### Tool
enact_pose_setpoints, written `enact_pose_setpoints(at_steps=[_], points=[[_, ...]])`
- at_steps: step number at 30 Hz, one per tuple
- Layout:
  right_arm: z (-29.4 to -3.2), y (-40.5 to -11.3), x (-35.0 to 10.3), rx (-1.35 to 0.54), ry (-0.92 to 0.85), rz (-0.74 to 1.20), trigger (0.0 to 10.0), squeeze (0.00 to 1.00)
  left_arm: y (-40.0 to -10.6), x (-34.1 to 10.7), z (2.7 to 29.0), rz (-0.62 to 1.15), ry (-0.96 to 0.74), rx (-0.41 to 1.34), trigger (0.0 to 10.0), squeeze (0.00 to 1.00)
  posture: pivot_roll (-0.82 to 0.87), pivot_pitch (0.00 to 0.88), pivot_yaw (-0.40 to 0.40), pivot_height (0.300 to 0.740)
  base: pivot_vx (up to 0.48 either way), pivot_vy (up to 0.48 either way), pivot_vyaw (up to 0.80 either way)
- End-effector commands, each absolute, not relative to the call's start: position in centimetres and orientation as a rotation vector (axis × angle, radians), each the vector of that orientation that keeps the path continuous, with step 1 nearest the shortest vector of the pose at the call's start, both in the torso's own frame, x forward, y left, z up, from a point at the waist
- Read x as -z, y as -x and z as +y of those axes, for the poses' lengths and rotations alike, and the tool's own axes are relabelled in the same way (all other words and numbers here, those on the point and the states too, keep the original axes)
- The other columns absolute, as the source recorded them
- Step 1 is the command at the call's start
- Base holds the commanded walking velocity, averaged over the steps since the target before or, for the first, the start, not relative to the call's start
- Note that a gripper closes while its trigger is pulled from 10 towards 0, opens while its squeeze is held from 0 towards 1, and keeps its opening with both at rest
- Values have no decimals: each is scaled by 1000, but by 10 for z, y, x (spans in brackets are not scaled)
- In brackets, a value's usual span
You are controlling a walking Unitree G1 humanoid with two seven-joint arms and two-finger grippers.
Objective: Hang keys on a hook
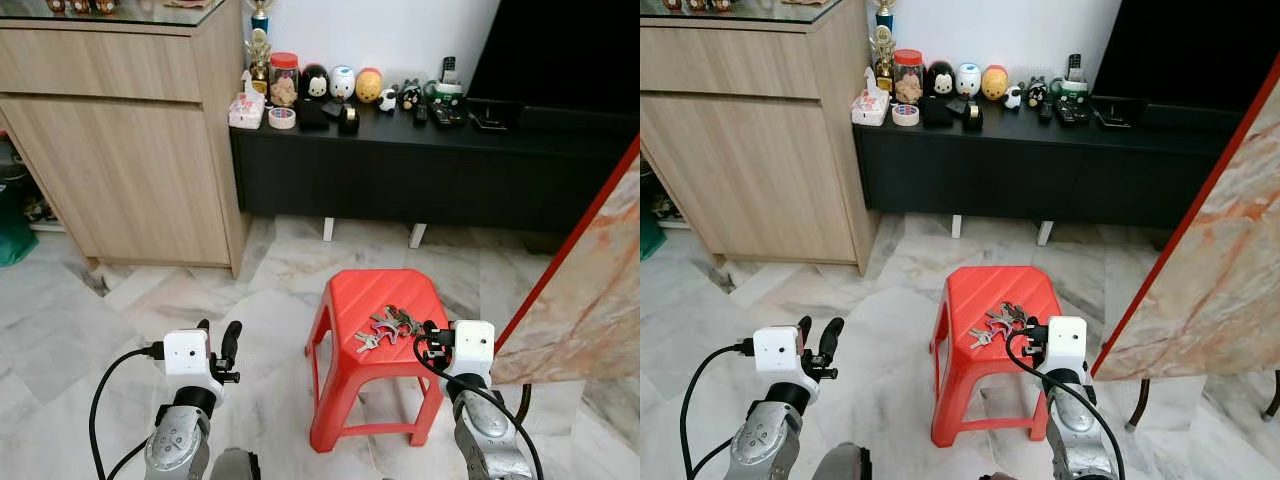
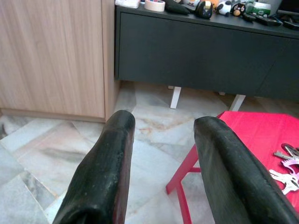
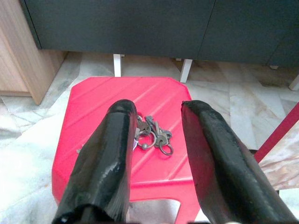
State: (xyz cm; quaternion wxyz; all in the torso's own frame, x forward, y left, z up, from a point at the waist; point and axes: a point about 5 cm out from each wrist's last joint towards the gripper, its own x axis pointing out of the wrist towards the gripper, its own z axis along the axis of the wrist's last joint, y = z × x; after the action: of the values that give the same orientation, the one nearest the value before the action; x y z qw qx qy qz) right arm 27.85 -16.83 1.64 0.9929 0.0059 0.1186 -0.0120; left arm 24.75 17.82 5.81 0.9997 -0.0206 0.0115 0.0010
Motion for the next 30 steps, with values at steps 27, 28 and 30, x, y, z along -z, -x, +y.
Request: enact_pose_setpoints(at_steps=[27, 28, 30], points=[[-166, -280, -16, 25, -19, 250, 10000, 0, -246, -55, 175, 48, 65, 5, 10000, 0, 58, 0, -102, 650, 328, 0, 0], [-166, -280, -16, 25, -19, 250, 10000, 0, -246, -56, 174, 48, 65, 4, 10000, 0, 60, 0, -102, 650, 337, 0, 0], [-166, -280, -16, 26, -21, 251, 10000, 0, -246, -56, 174, 49, 66, 4, 10000, 0, 60, 0, -102, 650, 339, 0, 0]])
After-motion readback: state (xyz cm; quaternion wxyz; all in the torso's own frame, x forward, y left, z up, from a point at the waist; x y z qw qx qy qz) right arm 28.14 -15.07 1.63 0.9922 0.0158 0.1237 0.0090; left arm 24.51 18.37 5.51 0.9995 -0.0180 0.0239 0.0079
